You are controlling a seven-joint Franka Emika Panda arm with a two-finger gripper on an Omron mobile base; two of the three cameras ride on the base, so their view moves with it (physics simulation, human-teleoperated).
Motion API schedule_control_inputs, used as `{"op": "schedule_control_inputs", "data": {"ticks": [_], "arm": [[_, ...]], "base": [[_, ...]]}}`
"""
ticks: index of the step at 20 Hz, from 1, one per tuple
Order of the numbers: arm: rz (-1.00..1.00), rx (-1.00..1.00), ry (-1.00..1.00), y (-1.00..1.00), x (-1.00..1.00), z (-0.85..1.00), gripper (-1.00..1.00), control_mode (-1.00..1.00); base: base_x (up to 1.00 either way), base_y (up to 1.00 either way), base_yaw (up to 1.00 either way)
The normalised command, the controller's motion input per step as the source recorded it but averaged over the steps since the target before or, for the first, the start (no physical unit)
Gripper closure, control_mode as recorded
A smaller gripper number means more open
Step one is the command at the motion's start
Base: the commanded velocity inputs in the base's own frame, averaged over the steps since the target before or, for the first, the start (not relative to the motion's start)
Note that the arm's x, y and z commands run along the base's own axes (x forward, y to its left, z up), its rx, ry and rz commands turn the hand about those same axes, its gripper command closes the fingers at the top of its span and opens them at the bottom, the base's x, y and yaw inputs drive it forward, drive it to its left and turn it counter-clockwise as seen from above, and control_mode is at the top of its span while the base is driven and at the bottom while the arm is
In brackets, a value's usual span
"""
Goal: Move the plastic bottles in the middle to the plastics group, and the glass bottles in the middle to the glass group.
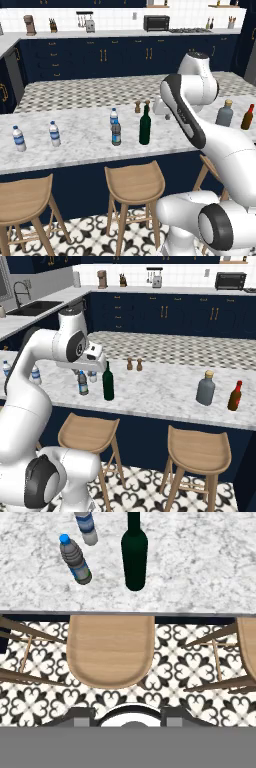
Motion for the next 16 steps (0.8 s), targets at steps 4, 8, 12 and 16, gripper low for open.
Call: {"op": "schedule_control_inputs", "data": {"ticks": [4, 8, 12, 16], "arm": [[-0.01, 0.00, 0.00, 0.00, -0.02, 0.00, -1.00, -1.00], [0.00, 0.00, 0.00, 0.00, 0.00, -0.01, -1.00, -1.00], [0.00, 0.00, -0.03, 0.02, 0.03, -0.07, -1.00, -1.00], [-0.02, 0.00, -0.13, 0.29, 0.74, -0.26, -1.00, -1.00]], "base": [[0.00, 0.00, 0.00], [0.00, 0.00, 0.00], [0.00, 0.00, 0.00], [0.00, 0.00, 0.00]]}}
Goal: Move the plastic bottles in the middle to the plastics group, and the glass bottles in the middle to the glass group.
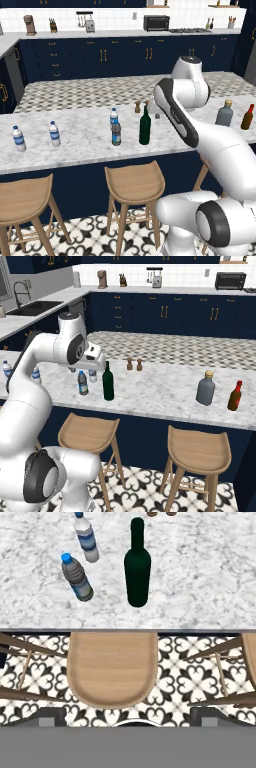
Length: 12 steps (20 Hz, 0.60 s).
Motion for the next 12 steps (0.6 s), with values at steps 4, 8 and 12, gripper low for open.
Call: {"op": "schedule_control_inputs", "data": {"ticks": [4, 8, 12], "arm": [[0.00, 0.00, -0.13, 0.04, 0.80, -0.23, -1.00, -1.00], [0.00, 0.00, -0.10, 0.00, 0.12, -0.02, -1.00, -1.00], [0.00, 0.00, -0.19, 0.00, 0.00, 0.00, -1.00, -1.00]], "base": [[0.00, 0.00, 0.00], [0.00, 0.00, 0.00], [0.00, 0.00, 0.00]]}}
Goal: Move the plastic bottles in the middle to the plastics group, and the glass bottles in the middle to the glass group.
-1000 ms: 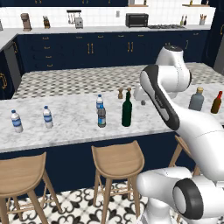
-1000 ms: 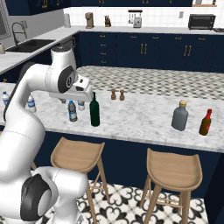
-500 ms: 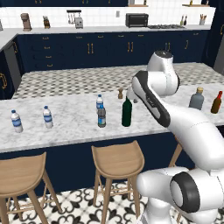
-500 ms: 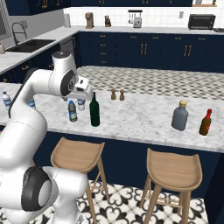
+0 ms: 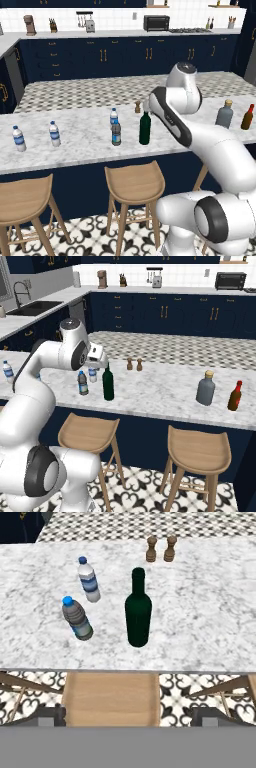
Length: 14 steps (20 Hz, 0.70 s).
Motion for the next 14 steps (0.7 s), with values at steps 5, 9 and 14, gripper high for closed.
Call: {"op": "schedule_control_inputs", "data": {"ticks": [5, 9, 14], "arm": [[0.00, -0.03, -0.27, 0.00, 0.08, -0.01, -1.00, -1.00], [0.00, -0.08, -0.03, 0.00, 0.16, 0.00, -1.00, -1.00], [0.04, -0.01, 0.00, 0.00, 0.01, -0.04, -1.00, -1.00]], "base": [[0.00, 0.00, 0.00], [0.00, 0.00, 0.00], [0.00, 0.00, 0.00]]}}
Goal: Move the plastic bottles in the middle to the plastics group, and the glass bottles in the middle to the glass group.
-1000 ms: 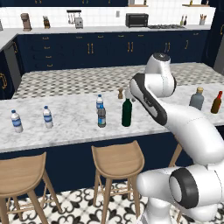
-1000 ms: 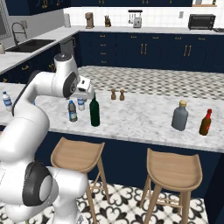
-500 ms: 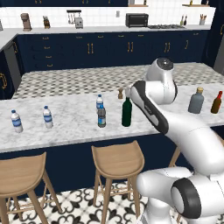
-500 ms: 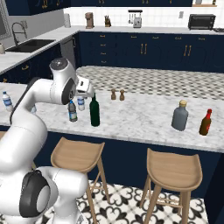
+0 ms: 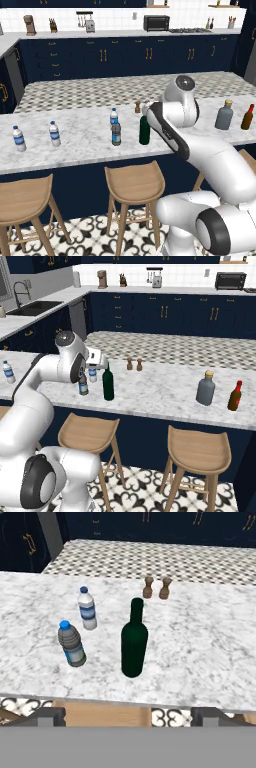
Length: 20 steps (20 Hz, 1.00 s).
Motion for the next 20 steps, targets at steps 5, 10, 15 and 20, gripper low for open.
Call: {"op": "schedule_control_inputs", "data": {"ticks": [5, 10, 15, 20], "arm": [[0.03, 0.00, 0.15, 0.00, 0.08, -0.17, -1.00, -1.00], [0.02, 0.00, 0.03, 0.00, 0.08, -0.33, -1.00, -1.00], [0.00, 0.00, -0.01, -0.01, 0.12, -0.02, -1.00, -1.00], [0.00, -0.01, 0.00, 0.00, 0.46, -0.07, -1.00, -1.00]], "base": [[0.00, 0.00, 0.00], [0.00, 0.00, 0.00], [0.00, 0.00, 0.00], [0.00, 0.00, 0.00]]}}
